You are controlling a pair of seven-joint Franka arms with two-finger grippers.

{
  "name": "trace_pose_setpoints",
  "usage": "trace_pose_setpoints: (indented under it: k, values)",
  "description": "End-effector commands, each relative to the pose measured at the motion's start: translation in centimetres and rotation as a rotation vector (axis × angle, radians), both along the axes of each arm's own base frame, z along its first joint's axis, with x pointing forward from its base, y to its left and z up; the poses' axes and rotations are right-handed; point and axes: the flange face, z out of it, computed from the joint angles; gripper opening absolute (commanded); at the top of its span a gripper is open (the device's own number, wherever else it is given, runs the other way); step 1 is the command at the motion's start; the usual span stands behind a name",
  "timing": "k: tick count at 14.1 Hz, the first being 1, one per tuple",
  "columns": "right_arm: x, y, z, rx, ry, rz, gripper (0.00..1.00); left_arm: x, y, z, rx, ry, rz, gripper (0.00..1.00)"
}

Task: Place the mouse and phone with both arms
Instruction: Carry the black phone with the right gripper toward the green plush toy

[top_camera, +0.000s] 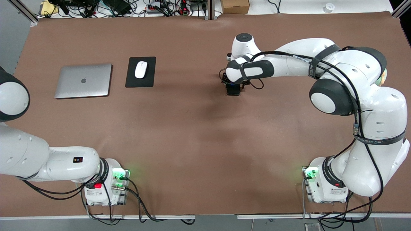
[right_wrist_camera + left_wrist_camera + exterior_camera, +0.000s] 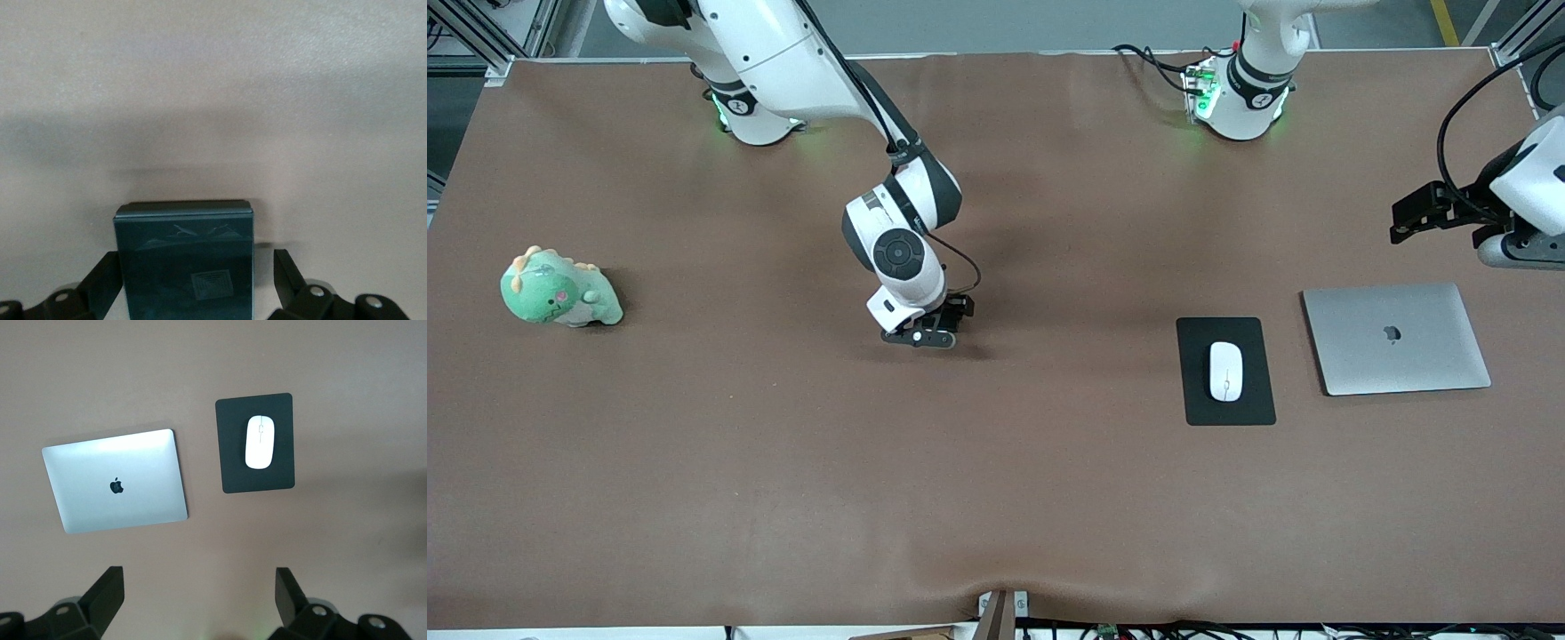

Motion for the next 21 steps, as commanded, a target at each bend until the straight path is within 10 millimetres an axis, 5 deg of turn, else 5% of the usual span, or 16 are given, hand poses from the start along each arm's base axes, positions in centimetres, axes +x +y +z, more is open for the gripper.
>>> trace_pose_setpoints:
  k: [1, 4, 5, 6, 12, 18, 21]
  values:
    - [-0.2, 0.4, 0.0, 0.008, -0.003, -0.016, 0.9, -1.0, -0.4, 1.9, -0.014, 0.0, -0.008, 1.0]
    - [-0.6, 1.0, 0.0, 0.007, -0.012, 0.008, 0.5, -1.5, 0.3, 1.7, -0.029, 0.034, 0.008, 1.0]
    - [-0.5, 1.0, 0.2, 0.008, -0.014, 0.008, 0.19, -1.5, 0.3, 1.7, -0.034, 0.035, 0.022, 1.0]
    - [-0.1, 0.7, 0.7, 0.008, -0.013, 0.007, 0.0, -1.5, 0.2, 1.7, -0.034, 0.035, 0.038, 1.0]
    - [5.6, -6.9, 8.0, 0.003, 0.053, -0.109, 0.0, -1.4, 0.4, 3.4, -0.034, -0.058, 0.071, 1.0]
    - [8.9, -16.1, 11.8, 0.011, 0.092, -0.201, 0.0, -1.4, 0.4, 3.2, -0.022, -0.053, -0.038, 1.0]
    - [9.0, -21.5, 12.2, 0.026, 0.102, -0.183, 0.0, -1.4, 0.3, 3.2, -0.024, -0.052, -0.025, 1.0]
